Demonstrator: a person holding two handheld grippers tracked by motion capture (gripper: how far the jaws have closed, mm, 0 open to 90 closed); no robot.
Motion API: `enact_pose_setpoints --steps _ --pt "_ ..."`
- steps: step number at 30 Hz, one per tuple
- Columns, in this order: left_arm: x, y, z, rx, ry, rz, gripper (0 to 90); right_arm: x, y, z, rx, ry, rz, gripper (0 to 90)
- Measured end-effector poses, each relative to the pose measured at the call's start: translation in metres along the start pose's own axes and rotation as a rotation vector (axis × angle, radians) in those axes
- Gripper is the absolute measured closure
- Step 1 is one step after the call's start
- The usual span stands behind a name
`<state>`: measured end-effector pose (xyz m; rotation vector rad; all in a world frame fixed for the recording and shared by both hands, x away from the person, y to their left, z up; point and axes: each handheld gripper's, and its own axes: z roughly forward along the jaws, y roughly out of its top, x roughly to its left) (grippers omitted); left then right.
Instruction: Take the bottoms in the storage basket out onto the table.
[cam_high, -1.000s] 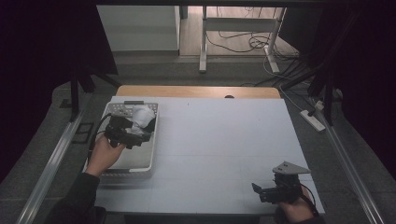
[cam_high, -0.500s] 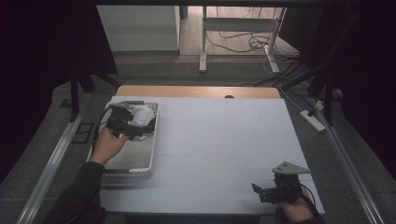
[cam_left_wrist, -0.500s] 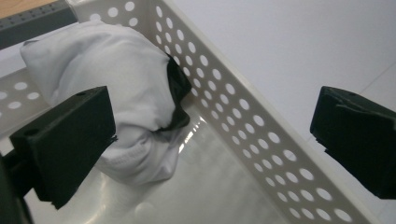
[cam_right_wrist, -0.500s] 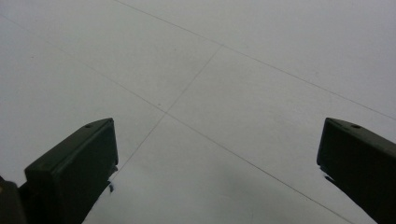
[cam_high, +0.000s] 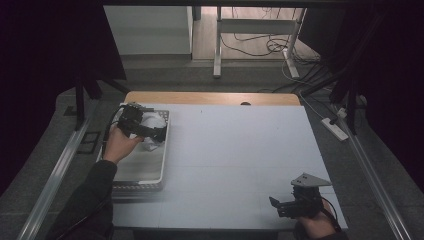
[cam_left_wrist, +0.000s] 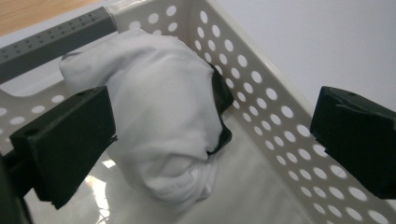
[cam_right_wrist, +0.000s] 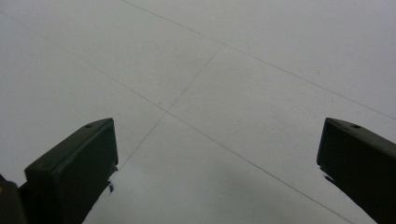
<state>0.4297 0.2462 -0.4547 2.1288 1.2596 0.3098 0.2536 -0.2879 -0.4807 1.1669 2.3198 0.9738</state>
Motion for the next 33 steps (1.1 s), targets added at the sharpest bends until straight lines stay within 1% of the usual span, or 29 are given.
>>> enact_pose_setpoints --steps 4,5,8,12,15,16,17,18,19,24,25,27,33 --pt "0.006 0.006 0.007 0.013 0.003 -0.013 0.0 0.0 0.0 0.0 0.001 0.001 -0.002 0.0" --pt "0.006 0.006 0.007 0.013 0.003 -0.013 0.0 0.0 0.0 0.0 0.001 0.001 -0.002 0.0" --pt "0.012 0.009 0.016 0.028 0.01 -0.027 0.0 0.0 0.0 0.0 0.002 0.002 -0.007 0.0" --pt "0.016 0.01 0.022 0.041 0.019 -0.037 0.0 0.0 0.0 0.0 0.002 0.003 -0.008 0.0" --pt "0.02 0.01 0.027 0.054 0.028 -0.042 0.0 0.0 0.0 0.0 0.003 0.003 -0.009 0.0" --pt "0.023 0.01 0.031 0.067 0.034 -0.043 0.0 0.0 0.0 0.0 0.003 0.003 -0.009 0.0" --pt "0.023 0.01 0.031 0.067 0.034 -0.043 0.0 0.0 0.0 0.0 0.003 0.003 -0.009 0.0" --pt "0.026 0.009 0.035 0.073 0.034 -0.057 0.0 0.001 0.0 0.0 0.004 0.003 -0.01 0.0" --pt "0.026 0.009 0.035 0.073 0.034 -0.057 0.0 0.001 0.0 0.0 0.004 0.003 -0.01 0.0" --pt "0.032 0.007 0.048 0.12 0.035 -0.072 0.0 0.001 0.0 0.001 0.006 0.003 -0.011 0.0" --pt "0.032 0.007 0.048 0.12 0.035 -0.072 0.0 0.001 0.0 0.001 0.006 0.003 -0.011 0.0" --pt "0.034 0.007 0.054 0.144 0.039 -0.07 0.0 0.001 0.0 0.001 0.007 0.003 -0.012 0.0" --pt "0.036 0.005 0.062 0.165 0.037 -0.08 0.0 0.001 0.0 0.001 0.01 0.004 -0.015 0.0"
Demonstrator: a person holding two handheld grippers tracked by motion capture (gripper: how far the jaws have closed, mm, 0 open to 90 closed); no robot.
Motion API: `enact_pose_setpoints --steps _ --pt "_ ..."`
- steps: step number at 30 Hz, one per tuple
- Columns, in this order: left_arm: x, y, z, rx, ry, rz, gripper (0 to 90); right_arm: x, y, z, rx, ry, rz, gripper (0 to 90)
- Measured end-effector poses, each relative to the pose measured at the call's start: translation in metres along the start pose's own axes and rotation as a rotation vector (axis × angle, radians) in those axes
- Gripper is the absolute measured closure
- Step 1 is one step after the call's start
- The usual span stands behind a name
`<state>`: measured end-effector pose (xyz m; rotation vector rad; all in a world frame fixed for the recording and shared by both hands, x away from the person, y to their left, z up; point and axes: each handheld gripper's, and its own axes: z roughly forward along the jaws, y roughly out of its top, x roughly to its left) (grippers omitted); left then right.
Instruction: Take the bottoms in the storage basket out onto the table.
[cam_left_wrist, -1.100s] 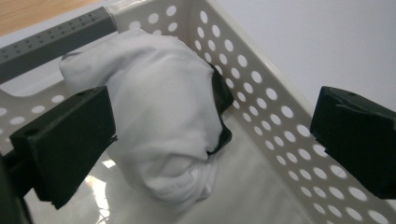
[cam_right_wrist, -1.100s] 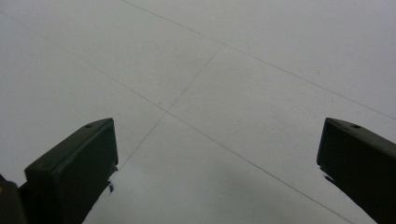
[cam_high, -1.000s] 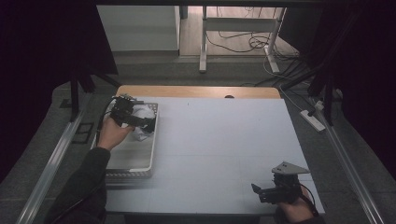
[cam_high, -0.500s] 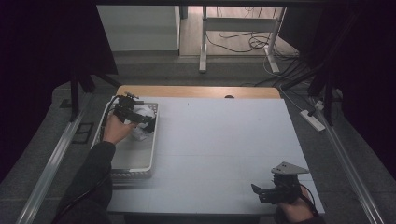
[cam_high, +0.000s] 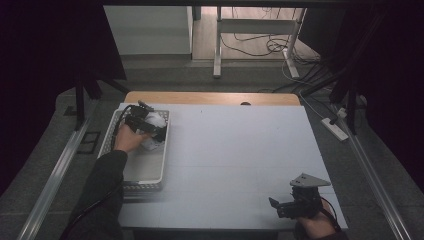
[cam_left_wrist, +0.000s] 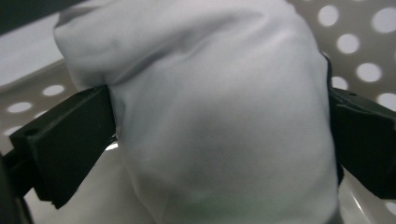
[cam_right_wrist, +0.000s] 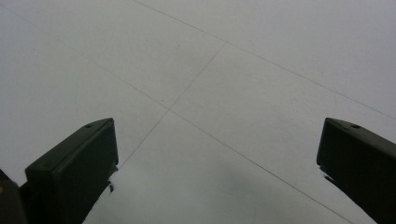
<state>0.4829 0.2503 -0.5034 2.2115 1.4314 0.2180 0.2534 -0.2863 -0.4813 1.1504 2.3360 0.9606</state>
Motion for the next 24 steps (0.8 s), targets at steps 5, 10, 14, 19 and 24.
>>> enact_pose_setpoints --steps 5,10,14,19,24 --pt "0.001 -0.002 0.011 0.039 0.001 0.0 0.1 0.0 0.0 0.0 0.001 0.0 -0.002 0.0" --pt "0.002 -0.004 0.017 0.062 -0.016 -0.018 2.7 0.0 0.0 0.0 0.002 0.0 -0.003 0.0" --pt "0.002 -0.005 0.016 0.069 -0.038 -0.016 13.8 0.0 0.0 0.0 0.003 0.0 -0.003 0.0" --pt "-0.004 -0.003 0.014 0.094 -0.015 -0.005 26.2 0.0 0.0 0.001 0.004 0.0 -0.003 0.0" --pt "-0.006 -0.003 0.012 0.105 -0.016 -0.011 34.4 0.0 0.0 0.0 0.005 0.0 -0.002 0.0"
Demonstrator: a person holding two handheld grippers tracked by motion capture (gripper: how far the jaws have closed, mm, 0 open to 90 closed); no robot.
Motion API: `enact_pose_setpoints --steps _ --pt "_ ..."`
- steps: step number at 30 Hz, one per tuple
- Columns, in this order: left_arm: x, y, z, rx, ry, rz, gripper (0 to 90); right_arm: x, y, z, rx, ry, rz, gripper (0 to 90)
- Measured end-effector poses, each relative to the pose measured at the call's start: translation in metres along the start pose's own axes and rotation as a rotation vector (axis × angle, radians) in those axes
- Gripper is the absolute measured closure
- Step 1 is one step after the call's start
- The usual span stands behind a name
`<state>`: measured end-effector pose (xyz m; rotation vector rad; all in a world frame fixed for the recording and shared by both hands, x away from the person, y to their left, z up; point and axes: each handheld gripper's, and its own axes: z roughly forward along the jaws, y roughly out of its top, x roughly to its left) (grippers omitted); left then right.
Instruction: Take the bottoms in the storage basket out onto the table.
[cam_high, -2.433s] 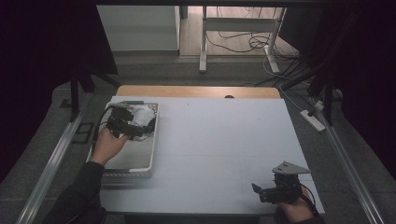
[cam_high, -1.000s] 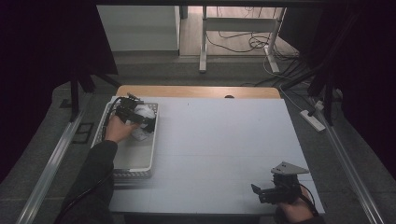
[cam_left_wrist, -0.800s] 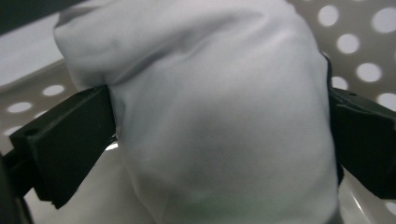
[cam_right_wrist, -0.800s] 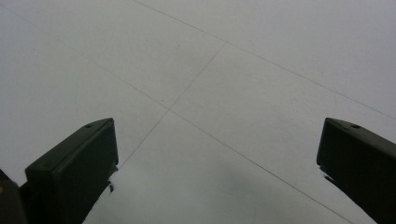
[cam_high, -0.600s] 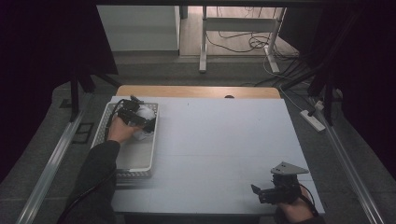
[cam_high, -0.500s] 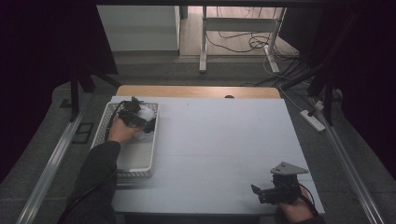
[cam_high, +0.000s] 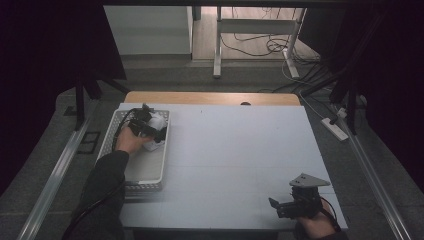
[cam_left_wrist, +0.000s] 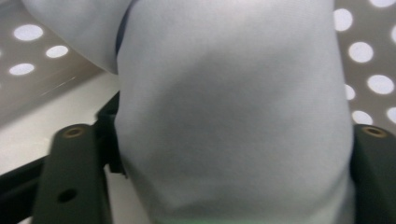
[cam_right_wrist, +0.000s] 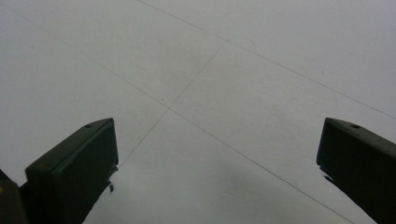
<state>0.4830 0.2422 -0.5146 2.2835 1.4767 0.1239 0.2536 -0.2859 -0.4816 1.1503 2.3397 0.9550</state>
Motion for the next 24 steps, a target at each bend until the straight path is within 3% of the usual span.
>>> enact_pose_setpoints --steps 16,24 --pt "-0.007 0.004 -0.008 0.008 0.014 0.037 37.7 0.0 0.0 0.0 0.0 0.002 0.001 0.0" --pt "-0.003 0.004 -0.024 -0.024 0.015 0.014 37.9 0.0 0.0 0.0 0.0 0.002 0.0 0.0"
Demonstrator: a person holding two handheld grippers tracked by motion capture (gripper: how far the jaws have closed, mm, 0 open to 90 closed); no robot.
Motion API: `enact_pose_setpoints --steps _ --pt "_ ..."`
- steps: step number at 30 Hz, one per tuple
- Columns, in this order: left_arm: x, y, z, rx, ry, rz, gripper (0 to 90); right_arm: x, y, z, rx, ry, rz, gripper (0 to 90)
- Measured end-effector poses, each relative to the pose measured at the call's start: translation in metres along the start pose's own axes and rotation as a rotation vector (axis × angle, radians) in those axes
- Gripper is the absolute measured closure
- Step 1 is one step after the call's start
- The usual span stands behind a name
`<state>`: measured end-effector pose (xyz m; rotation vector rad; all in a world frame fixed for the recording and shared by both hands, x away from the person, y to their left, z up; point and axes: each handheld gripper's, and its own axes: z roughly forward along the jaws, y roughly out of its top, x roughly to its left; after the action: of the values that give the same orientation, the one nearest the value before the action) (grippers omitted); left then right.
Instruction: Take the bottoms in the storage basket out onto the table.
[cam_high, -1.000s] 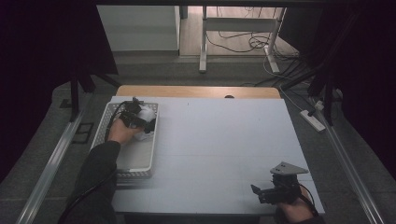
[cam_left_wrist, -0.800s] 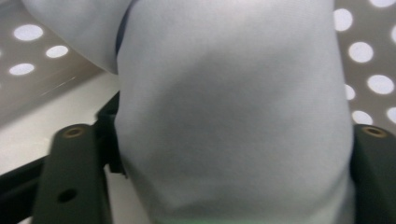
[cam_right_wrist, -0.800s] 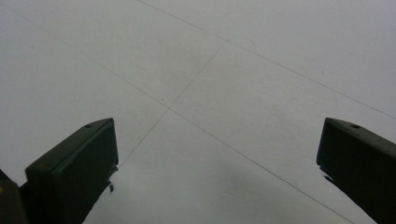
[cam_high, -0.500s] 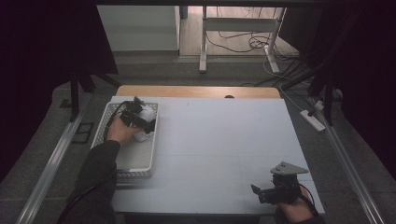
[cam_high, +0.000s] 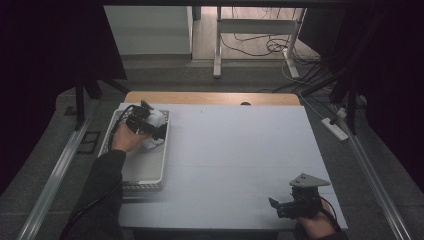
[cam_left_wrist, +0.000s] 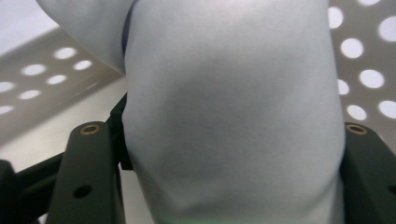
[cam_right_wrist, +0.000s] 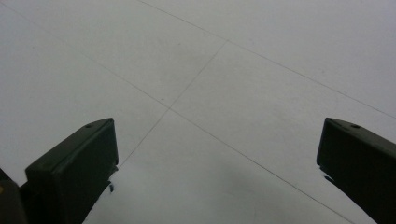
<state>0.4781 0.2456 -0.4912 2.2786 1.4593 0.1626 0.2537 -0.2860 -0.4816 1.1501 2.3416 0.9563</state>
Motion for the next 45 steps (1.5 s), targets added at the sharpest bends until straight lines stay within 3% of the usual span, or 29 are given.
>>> enact_pose_setpoints --steps 9,28,38,45 --pt "0.004 -0.004 -0.025 -0.067 0.004 0.001 37.8 0.0 0.0 0.0 0.002 -0.001 0.0 0.0" --pt "0.001 -0.01 -0.06 -0.143 -0.001 0.023 37.8 0.0 0.0 0.001 0.005 -0.002 -0.002 0.0" --pt "-0.01 -0.006 -0.074 -0.177 -0.004 0.056 37.7 0.0 0.0 0.001 0.008 -0.004 -0.004 0.0" --pt "-0.025 0.0 -0.077 -0.185 -0.006 0.097 37.7 0.0 0.0 0.001 0.005 -0.002 -0.002 0.0"
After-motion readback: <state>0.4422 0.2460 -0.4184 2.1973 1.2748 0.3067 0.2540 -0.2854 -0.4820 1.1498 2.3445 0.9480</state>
